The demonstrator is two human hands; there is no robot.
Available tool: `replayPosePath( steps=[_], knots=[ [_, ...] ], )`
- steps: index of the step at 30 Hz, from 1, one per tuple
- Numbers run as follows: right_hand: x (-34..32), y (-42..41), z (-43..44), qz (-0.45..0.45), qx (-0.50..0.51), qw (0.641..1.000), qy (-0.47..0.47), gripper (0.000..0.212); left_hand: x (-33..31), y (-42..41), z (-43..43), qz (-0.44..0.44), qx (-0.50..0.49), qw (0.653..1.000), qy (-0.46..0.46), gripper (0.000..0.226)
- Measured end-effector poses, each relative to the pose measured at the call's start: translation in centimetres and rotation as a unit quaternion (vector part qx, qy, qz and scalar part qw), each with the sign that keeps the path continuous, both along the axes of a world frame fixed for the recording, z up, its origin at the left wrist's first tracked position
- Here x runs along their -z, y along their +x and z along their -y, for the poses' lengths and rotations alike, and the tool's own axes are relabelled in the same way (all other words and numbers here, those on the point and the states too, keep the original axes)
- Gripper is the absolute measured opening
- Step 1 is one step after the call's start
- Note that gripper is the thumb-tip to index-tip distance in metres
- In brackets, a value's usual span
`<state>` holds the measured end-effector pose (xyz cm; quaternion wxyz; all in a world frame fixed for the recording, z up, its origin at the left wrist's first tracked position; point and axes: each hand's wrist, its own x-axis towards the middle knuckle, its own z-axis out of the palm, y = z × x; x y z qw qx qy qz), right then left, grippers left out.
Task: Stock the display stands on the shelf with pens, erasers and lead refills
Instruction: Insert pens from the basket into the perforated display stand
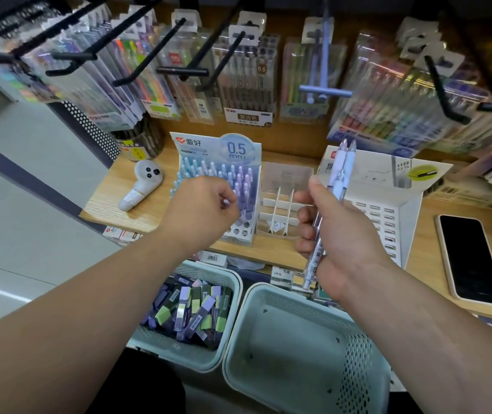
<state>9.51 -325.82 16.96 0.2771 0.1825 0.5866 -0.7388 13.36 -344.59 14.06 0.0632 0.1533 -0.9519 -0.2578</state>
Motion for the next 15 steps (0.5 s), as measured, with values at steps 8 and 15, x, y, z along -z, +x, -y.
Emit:
replayPosePath(
  steps=[8,15],
  knots=[
    [0.0,-0.2,-0.4,-0.009,-0.008,1.0,0.018,0.029,-0.9,-0.9,0.0,0.05,0.01,0.999,-0.016,0.015],
    [0.0,0.1,-0.2,-0.009,-0.024,0.999,0.023,0.03,0.5,-1.0,-0.2,0.037,-0.031,0.999,0.003,0.016]
  ],
)
